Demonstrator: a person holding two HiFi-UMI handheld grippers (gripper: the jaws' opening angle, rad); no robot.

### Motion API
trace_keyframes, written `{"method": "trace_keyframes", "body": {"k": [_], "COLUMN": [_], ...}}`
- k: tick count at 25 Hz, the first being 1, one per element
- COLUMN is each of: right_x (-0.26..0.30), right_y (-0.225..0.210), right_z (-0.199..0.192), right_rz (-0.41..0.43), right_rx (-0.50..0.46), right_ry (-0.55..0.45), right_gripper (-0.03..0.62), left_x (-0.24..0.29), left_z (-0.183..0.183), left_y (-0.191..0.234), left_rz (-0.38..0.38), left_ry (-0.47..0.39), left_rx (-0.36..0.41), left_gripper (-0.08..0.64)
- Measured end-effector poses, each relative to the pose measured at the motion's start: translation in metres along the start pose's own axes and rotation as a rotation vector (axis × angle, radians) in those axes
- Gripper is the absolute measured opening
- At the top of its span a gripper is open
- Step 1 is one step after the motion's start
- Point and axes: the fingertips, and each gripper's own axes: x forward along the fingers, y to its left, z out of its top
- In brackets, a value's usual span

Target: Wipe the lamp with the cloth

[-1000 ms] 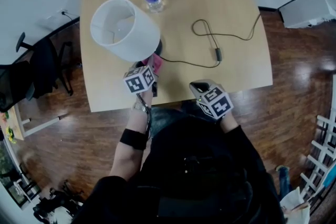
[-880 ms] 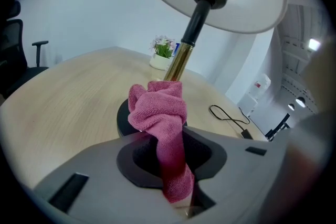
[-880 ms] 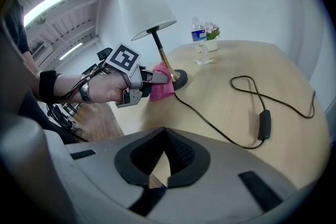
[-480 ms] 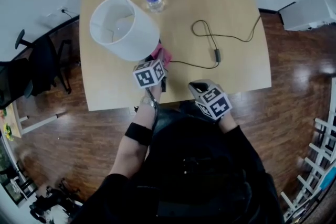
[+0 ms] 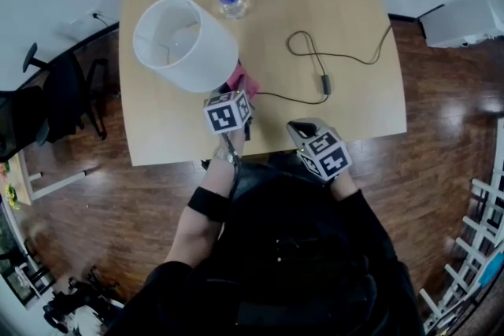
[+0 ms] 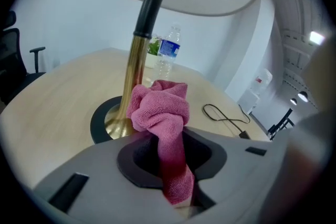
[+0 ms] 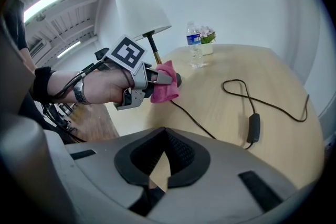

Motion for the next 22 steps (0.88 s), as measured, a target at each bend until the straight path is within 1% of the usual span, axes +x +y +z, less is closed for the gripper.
{"method": "trace_keyframes", "body": {"k": [4, 7, 13, 18, 22], "right_x": [0.004, 0.009, 0.029, 0.052, 0.064], "right_y": [0.009, 0.014, 0.035, 0.058, 0.082], "right_z": [0.007, 0.015, 0.033, 0.045, 0.058], "right_rz": [0.009, 0.006, 0.009, -0.024, -0.073], "right_rx": [-0.003, 0.004, 0.025, 0.061, 0.089], "right_ry": [-0.002, -0.011, -0.019, -0.022, -0.033], "right_gripper": [0.005, 0.005, 0.005, 0.005, 0.005], "left_x": [0.000, -0.008, -0.024, -0.016, 0.000], "left_z": [-0.011, -0.017, -0.013, 0.004, 0.020], "left_y": [0.010, 0.023, 0.075, 0.103, 0.117], "left_rz": [-0.008, -0.007, 0.012, -0.046, -0.111], "left_ry": [0.059, 0.077, 0.093, 0.113, 0.129], "left_rx": [0.065, 0.082, 0.125, 0.172, 0.241], "left_gripper": [0.100, 0.098, 0.098, 0.098, 0.100]}}
